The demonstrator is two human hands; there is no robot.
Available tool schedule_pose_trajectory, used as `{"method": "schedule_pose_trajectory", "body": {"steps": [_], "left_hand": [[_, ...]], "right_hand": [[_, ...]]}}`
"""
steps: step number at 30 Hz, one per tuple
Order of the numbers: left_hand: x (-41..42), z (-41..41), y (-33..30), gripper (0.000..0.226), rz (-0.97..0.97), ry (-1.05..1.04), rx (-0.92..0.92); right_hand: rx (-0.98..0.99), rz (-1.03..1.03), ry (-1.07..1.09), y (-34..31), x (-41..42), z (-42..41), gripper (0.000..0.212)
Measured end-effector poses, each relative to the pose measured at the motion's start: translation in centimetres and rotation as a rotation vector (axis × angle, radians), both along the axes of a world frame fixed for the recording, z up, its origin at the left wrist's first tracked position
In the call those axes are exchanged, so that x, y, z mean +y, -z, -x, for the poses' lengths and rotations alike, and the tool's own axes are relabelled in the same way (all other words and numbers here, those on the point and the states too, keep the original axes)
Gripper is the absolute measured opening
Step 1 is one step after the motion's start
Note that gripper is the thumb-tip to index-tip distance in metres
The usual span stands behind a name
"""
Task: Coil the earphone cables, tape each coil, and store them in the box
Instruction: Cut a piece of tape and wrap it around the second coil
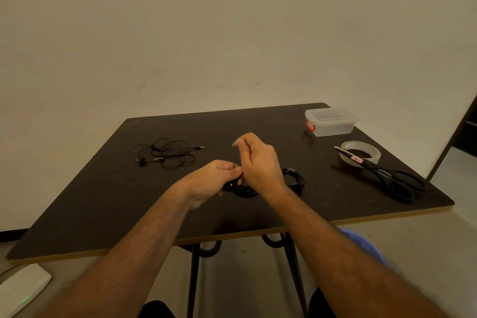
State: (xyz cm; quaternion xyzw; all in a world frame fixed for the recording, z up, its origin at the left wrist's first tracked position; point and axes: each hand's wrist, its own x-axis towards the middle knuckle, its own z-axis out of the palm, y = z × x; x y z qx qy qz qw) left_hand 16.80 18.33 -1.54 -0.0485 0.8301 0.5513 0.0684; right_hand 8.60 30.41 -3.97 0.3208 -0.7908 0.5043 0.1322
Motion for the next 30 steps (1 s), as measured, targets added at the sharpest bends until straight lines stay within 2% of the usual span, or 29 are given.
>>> {"method": "schedule_pose_trajectory", "body": {"steps": [2, 6, 8, 10, 12, 15, 22, 26, 28, 30], "left_hand": [[0.8, 0.0, 0.0, 0.032, 0.088, -0.044, 0.074], [1.9, 0.1, 1.3, 0.032, 0.411, -0.164, 0.437], [2.1, -0.2, 1.6, 0.028, 0.443, -0.177, 0.530], [2.2, -0.7, 1.6, 0.023, 0.367, -0.168, 0.549], [2.3, -1.0, 1.3, 0.019, 0.370, -0.173, 0.577], [2.2, -1.0, 0.8, 0.014, 0.337, -0.159, 0.530], [2.8, -0.9, 0.2, 0.020, 0.450, -0.220, 0.496], [3.2, -0.6, -0.6, 0.019, 0.455, -0.239, 0.493], [3.1, -0.6, -0.8, 0.019, 0.452, -0.243, 0.485], [3.0, -0.5, -1.0, 0.019, 0.458, -0.248, 0.465]], "right_hand": [[-0.054, 0.044, 0.019, -0.2, -0.1, -0.1, 0.020], [-0.109, 0.129, 0.055, -1.3, -0.2, -0.3, 0.021], [-0.123, 0.155, 0.074, -1.8, -0.1, -0.3, 0.022], [-0.115, 0.156, 0.090, -2.2, 0.0, -0.4, 0.023], [-0.105, 0.147, 0.103, -2.3, 0.1, -0.5, 0.023], [-0.114, 0.160, 0.112, -2.3, 0.3, -0.2, 0.023], [-0.132, 0.192, 0.090, -2.0, 0.5, -0.2, 0.022], [-0.180, 0.217, -0.019, -2.5, 1.4, 0.2, 0.022], [-0.206, 0.186, -0.072, -3.1, 2.3, 0.7, 0.021], [-0.153, 0.098, -0.076, -4.1, 3.6, 1.3, 0.020]]}}
